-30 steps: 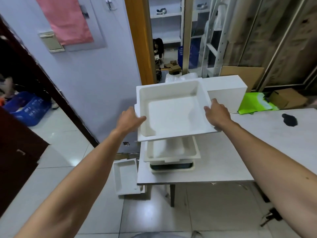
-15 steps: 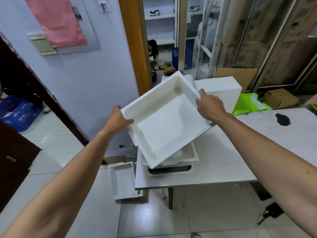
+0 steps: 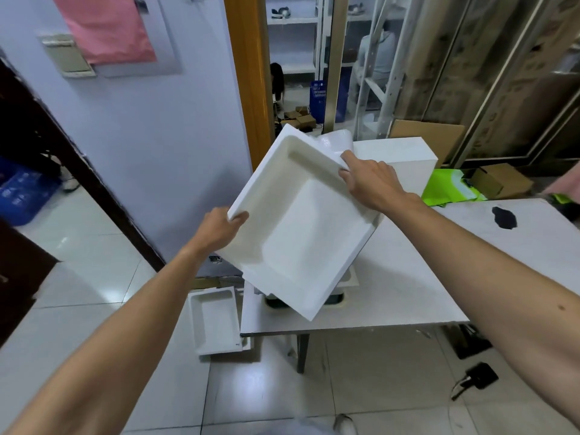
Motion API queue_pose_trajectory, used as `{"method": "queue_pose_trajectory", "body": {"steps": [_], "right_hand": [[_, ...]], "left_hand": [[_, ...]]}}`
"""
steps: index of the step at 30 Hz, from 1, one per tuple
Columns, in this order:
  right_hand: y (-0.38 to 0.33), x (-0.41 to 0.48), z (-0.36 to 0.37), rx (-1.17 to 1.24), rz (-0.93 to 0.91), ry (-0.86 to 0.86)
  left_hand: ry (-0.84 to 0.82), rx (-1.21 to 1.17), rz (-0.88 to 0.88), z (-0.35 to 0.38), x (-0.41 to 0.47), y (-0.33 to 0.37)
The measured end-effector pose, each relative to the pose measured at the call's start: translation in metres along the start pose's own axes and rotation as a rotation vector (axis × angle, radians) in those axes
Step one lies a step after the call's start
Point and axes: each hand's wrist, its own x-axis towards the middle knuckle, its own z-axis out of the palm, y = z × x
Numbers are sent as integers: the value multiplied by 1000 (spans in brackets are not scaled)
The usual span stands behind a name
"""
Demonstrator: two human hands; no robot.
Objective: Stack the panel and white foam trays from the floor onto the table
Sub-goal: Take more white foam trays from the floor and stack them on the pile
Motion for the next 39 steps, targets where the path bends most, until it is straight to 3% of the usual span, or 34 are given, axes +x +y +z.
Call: {"method": "queue_pose_trajectory", "body": {"steps": [9,14,20,26,31,39], "right_hand": [[1,2,17,222,145,171],[3,-11,29,400,295,308],[2,-34,51,450,385,85],[1,-60,77,384,502,-343],[-1,-76,97,284,502,-350],[2,-83,111,323,495,-369]], "left_hand": [[116,-96,-78,21,-15,0],[83,-217,-167,29,-18,-2],[10,-486,-295,52,-20,-7],[-5,-488,-386,65,-24,-3],[-38,-415,-372,65,-23,1],[-148,-228,-318,73,-33,-5]]}}
